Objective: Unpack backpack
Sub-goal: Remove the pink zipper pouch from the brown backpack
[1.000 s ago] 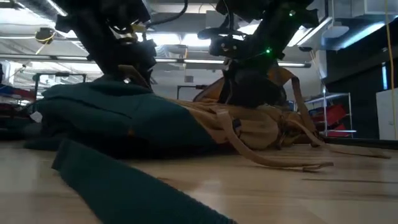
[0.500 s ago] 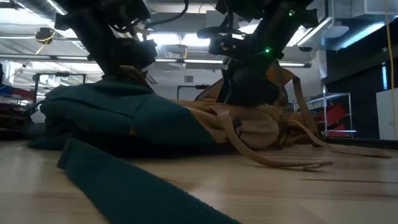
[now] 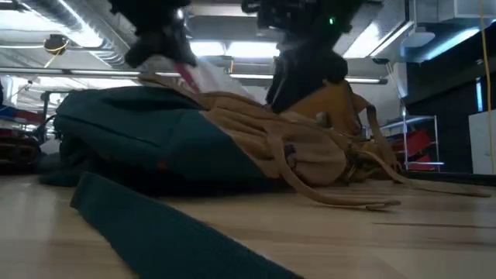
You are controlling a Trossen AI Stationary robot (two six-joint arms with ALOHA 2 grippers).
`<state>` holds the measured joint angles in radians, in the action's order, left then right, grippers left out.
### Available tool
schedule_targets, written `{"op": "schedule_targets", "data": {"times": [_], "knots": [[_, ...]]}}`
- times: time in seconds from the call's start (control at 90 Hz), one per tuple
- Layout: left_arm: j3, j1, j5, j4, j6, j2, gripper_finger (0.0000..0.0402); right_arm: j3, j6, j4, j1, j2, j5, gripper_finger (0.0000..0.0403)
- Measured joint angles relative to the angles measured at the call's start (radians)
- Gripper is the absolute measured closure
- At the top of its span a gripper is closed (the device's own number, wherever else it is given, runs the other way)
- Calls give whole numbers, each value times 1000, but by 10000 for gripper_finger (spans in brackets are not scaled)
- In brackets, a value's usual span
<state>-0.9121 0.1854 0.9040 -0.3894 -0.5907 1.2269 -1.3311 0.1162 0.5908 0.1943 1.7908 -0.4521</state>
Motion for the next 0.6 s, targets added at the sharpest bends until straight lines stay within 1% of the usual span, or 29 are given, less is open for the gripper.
{"op": "schedule_targets", "data": {"times": [0.133,0.289,0.6], "knots": [[-36,33,74,1,-53,-27,402,-33,-5,65,9,-1,-47,118],[-95,75,183,0,-107,-59,402,-38,-8,92,9,-2,-106,118],[-115,115,161,-66,-32,-91,402,-38,-80,-22,9,-2,-148,118]]}}
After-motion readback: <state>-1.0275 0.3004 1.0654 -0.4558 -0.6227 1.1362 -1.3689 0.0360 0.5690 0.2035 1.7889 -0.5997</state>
